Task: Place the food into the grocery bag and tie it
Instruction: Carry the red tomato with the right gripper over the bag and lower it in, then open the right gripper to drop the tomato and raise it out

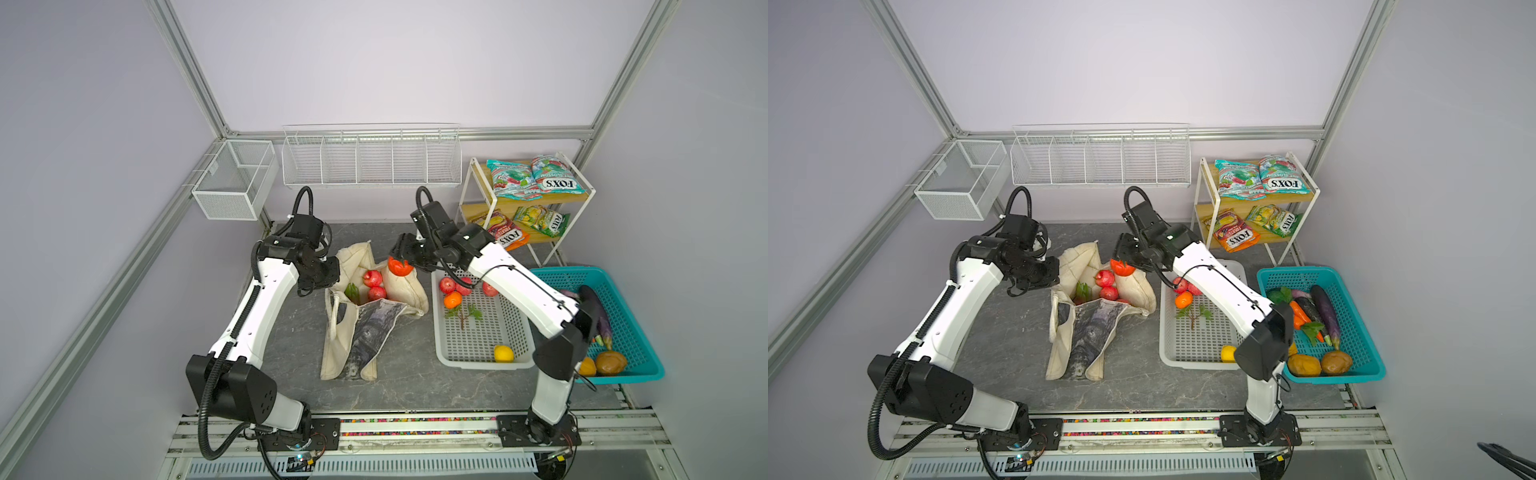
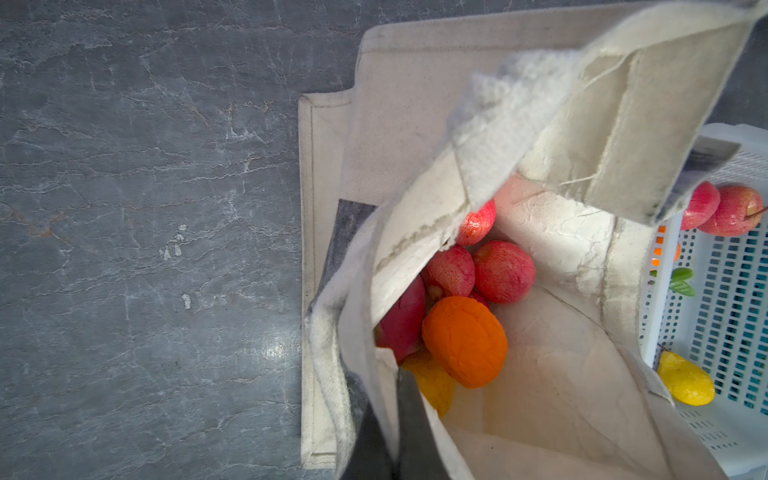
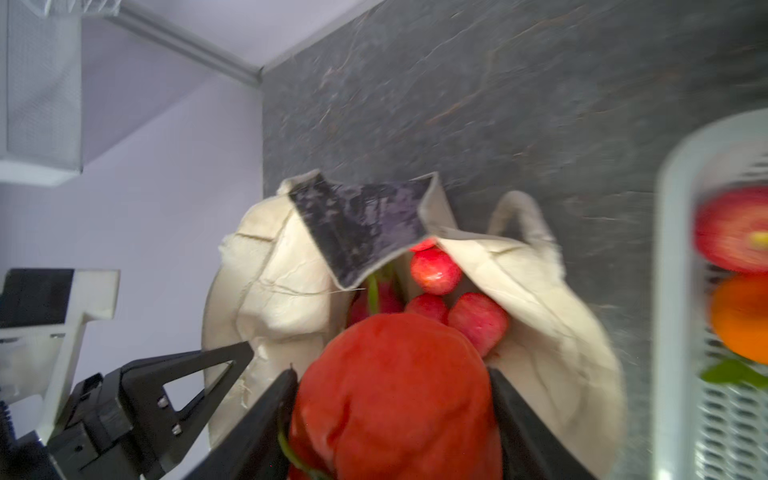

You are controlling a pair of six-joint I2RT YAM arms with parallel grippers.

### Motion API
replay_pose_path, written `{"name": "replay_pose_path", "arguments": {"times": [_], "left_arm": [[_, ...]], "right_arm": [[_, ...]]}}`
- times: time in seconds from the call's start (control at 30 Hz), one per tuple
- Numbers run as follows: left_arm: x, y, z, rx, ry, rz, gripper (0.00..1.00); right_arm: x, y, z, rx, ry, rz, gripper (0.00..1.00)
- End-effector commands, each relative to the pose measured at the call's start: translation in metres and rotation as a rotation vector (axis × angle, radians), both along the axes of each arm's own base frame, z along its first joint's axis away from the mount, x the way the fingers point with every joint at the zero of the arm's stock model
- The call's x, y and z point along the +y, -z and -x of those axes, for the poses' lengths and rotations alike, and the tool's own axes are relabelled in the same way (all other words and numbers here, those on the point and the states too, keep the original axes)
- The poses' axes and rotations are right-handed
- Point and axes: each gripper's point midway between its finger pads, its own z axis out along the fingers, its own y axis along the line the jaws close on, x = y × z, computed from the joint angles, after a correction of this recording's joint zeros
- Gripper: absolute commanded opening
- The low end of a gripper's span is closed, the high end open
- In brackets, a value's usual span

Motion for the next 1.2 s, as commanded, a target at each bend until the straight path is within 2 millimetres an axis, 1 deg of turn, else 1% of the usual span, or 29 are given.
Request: {"name": "replay_pose_path", "arguments": {"times": [0.0, 0.03, 0.13, 0.27, 0.37, 0.47, 0.6, 0.67, 0.83, 0.97, 1.17], "left_arm": [[0.0, -0.016, -0.004, -0.042, 0.005, 0.004, 0.0], [0.002, -0.017, -0.004, -0.043, 0.004, -0.006, 0.0], [0.01, -0.017, -0.003, -0.042, -0.019, -0.048, 0.0], [0.019, -0.016, -0.003, -0.051, -0.031, -0.093, 0.0], [0.021, -0.015, -0.006, -0.049, -0.035, -0.105, 0.0], [0.024, -0.012, -0.008, -0.037, -0.05, -0.121, 0.0], [0.031, -0.006, -0.01, -0.019, -0.078, -0.138, 0.0], [0.036, -0.004, -0.012, -0.014, -0.098, -0.139, 0.0], [0.047, -0.002, -0.013, -0.005, -0.136, -0.136, 0.0], [0.047, 0.0, -0.014, 0.0, -0.14, -0.129, 0.0], [0.047, 0.002, -0.011, 0.014, -0.136, -0.127, 0.0]], "right_arm": [[0.044, -0.002, 0.009, 0.003, -0.175, -0.07, 0.62], [0.055, 0.001, 0.011, 0.01, -0.204, -0.078, 0.62], [0.075, 0.007, 0.017, 0.013, -0.266, -0.082, 0.61], [0.087, 0.017, 0.022, 0.021, -0.315, -0.077, 0.61], [0.089, 0.026, 0.022, 0.027, -0.338, -0.058, 0.61], [0.092, 0.029, 0.024, 0.008, -0.377, -0.03, 0.61], [0.093, 0.033, 0.032, -0.036, -0.441, 0.026, 0.61], [0.096, 0.039, 0.038, -0.057, -0.487, 0.061, 0.61], [0.102, 0.061, 0.053, -0.101, -0.601, 0.148, 0.62], [0.107, 0.081, 0.063, -0.115, -0.667, 0.184, 0.62], [0.111, 0.104, 0.061, -0.134, -0.713, 0.219, 0.61]]}}
